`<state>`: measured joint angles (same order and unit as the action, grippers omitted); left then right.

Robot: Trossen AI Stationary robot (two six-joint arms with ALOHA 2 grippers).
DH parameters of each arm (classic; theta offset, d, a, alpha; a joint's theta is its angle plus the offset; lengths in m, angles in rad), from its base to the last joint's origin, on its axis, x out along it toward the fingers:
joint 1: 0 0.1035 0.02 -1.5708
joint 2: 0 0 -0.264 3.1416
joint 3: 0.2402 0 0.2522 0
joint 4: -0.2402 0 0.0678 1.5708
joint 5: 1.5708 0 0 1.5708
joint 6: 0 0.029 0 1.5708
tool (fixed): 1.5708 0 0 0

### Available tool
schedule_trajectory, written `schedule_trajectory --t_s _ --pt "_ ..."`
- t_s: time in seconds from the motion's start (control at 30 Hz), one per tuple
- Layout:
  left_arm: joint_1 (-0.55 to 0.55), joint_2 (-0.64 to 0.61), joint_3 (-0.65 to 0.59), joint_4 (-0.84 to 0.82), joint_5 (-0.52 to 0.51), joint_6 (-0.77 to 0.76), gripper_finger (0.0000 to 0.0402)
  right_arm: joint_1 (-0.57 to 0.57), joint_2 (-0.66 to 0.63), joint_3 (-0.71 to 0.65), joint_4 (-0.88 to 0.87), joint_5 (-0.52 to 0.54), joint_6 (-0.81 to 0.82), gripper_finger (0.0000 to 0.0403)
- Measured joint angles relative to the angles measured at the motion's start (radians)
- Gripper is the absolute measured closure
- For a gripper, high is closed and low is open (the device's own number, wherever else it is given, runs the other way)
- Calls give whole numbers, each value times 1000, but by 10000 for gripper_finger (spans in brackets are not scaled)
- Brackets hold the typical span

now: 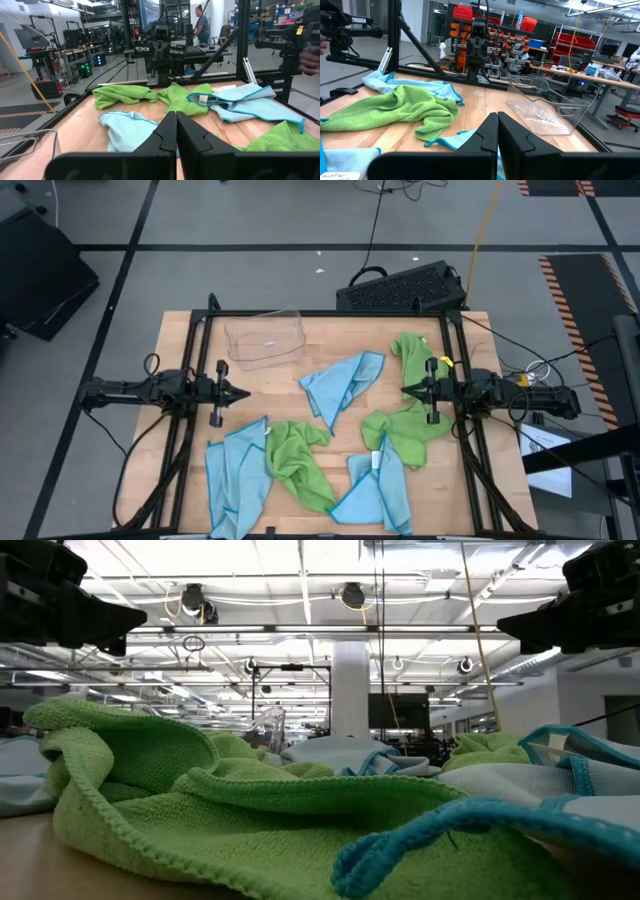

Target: Fold microfiber towels

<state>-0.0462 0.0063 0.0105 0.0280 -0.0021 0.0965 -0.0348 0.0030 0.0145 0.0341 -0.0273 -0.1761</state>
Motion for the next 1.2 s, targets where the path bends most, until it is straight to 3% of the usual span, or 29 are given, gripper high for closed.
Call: schedule_trajectory --t_s 0.7,0.87,1.0,1.2 --pt "-1 0 0 49 0 -59 396 0 0 0 1 5 0 403" --pt "-30 13 33 97 -1 -74 396 0 0 0 50 49 86 403" --pt "-85 109 125 25 -56 -76 396 0 0 20 65 86 233 403" --pt "-193 399 314 -24 -112 -79 396 0 2 30 46 79 426 403"
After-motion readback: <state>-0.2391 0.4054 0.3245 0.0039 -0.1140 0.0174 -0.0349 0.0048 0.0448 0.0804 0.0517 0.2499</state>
